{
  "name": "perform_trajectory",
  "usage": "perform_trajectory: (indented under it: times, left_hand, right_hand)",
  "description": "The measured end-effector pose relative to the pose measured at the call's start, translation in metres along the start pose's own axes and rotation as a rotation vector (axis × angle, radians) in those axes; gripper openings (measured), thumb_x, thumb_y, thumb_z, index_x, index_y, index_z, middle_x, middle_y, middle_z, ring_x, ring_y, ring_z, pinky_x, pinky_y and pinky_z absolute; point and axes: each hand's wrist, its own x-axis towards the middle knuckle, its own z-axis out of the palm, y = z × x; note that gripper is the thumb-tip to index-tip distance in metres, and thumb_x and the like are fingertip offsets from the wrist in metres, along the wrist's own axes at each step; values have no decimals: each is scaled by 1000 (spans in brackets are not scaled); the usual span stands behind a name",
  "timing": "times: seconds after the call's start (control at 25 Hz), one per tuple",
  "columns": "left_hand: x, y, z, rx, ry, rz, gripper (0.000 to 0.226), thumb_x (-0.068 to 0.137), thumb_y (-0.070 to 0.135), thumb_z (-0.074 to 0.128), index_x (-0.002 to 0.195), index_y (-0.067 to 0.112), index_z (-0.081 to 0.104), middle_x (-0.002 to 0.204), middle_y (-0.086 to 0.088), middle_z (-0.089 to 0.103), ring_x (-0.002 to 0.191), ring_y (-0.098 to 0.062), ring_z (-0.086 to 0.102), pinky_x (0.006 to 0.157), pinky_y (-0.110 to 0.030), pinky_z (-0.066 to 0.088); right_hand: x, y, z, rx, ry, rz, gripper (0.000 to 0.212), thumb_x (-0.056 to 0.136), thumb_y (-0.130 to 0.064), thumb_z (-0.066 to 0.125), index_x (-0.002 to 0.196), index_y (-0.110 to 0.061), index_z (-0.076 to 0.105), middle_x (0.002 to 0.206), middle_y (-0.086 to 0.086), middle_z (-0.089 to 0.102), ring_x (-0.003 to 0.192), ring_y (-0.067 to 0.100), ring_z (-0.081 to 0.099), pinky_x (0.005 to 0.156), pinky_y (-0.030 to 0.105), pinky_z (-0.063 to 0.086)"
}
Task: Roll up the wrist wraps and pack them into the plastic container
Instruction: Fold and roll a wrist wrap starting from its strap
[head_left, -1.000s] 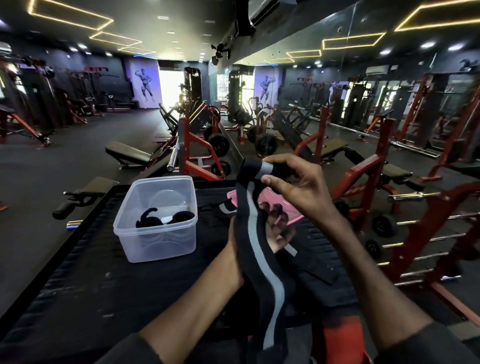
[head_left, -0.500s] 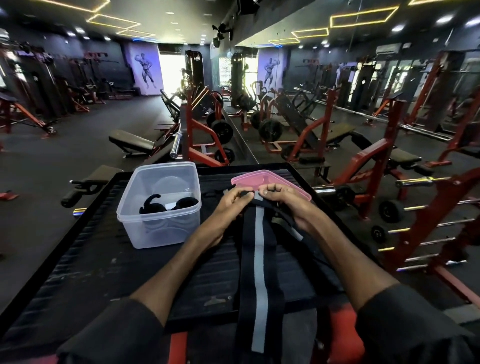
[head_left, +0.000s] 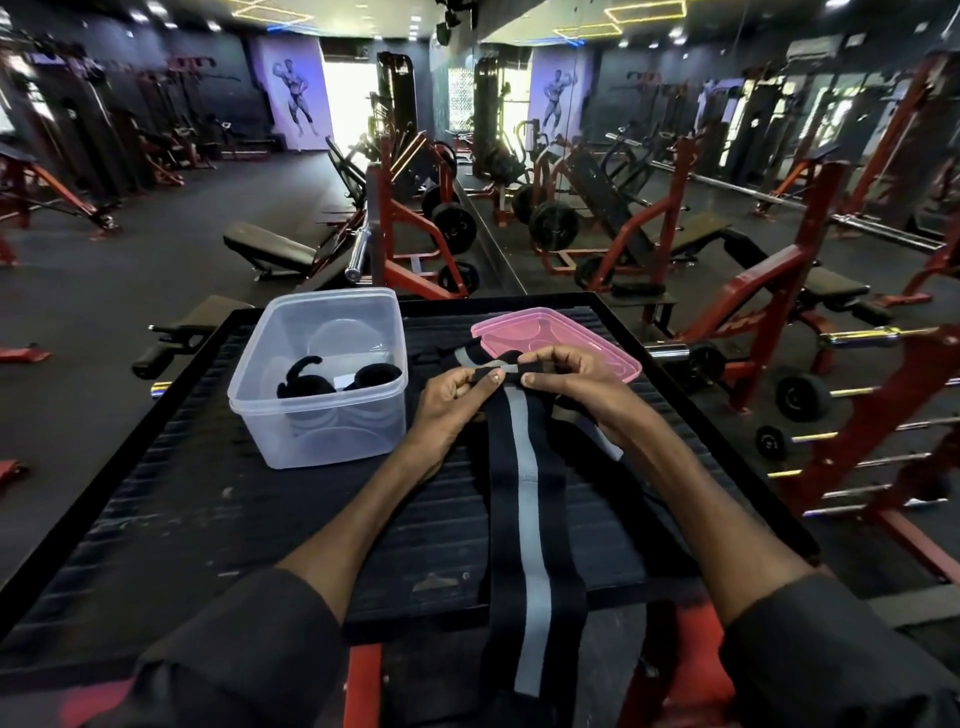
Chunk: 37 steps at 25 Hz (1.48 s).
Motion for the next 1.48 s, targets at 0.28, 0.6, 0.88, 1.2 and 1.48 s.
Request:
perform_trajectory:
  times: [0.28,0.6,0.88,1.2,1.48]
  left_hand:
    - [5,5,-5,136,-13,103,16,88,14,77,104,17,73,95,-4,74,88,-14,65,82,-32,52]
    - [6,1,-15,305,-1,153,30,69,32,89,96,32,75,107,-7,77,90,-13,64,84,-28,52]
    - [3,8,-9,219,-5,173,36,72,-6,85,91,22,72,93,8,74,81,8,67,74,-8,49]
    - [-13,24,-16,201,-314,-164,32,98,21,64,129,14,61,108,4,74,96,0,71,68,-17,56]
    - [-17,19,-15,238,-230,-48,32,91,10,74,121,7,67,105,-10,72,90,-6,69,65,-20,56]
  right_hand:
    - [1,11,-3,112,36,-91,23,87,4,73,108,-5,75,87,1,77,81,10,71,68,20,57]
    - [9,4,-6,198,-81,61,26,90,-1,70,115,-7,70,94,1,76,85,9,71,71,18,55]
    - [4,11,-1,26,-147,102,22,97,-25,66,111,-8,70,85,-7,72,78,4,64,66,17,50]
    - [-3,14,-4,-58,-105,-63,25,92,1,69,117,5,67,87,1,69,73,0,65,62,13,48]
    - [-4,13,-3,-33,-136,-49,32,83,12,72,113,4,69,102,23,72,96,28,69,91,42,57]
